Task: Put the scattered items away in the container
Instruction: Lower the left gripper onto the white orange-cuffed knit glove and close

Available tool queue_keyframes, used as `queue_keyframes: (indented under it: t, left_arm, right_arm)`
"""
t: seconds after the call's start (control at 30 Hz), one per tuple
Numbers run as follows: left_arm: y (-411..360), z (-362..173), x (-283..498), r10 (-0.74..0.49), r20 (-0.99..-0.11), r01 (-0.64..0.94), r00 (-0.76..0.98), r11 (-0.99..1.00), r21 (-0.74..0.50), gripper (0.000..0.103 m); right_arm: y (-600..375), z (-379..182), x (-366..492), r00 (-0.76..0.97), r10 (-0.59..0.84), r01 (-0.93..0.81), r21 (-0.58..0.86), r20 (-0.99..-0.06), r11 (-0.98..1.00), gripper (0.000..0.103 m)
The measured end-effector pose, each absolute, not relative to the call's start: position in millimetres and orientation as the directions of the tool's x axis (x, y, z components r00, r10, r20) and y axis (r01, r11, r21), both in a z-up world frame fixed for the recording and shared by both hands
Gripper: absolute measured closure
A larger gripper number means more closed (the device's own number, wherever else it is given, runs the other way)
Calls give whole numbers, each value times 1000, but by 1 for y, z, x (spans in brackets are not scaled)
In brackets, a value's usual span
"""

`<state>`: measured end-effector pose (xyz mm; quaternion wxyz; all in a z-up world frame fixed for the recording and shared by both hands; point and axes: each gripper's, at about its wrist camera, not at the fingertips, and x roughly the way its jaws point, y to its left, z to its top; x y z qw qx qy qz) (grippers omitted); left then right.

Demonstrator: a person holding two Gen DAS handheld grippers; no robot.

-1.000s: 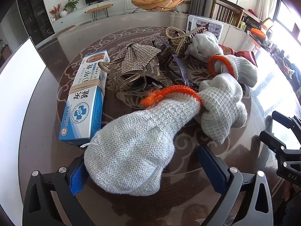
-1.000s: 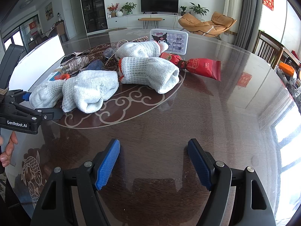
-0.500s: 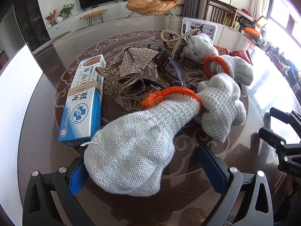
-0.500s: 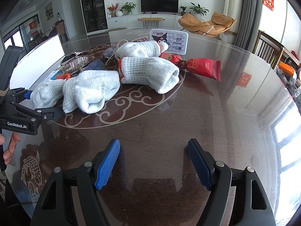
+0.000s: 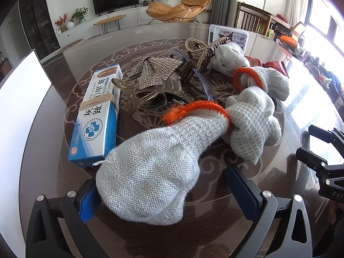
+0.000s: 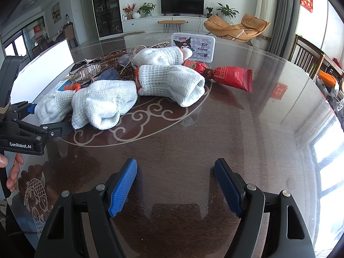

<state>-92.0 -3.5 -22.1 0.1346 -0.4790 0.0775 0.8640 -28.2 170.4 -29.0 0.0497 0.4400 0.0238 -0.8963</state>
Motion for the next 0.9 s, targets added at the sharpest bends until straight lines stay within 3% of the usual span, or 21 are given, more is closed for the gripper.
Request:
queue_keyframes:
  t: [0.4,0.9]
  left_arm:
    - [-1,-23,-84,123,-865,-256,-486,-967,6,0]
    - [-21,-21,-90,194,-873,-401,-448,-916,2,0]
  right_arm:
    - [170,-29,-28,-608,-68,110,1,-791,-994,27]
    - [170,-29,-28,-608,-68,110,1,-791,-994,27]
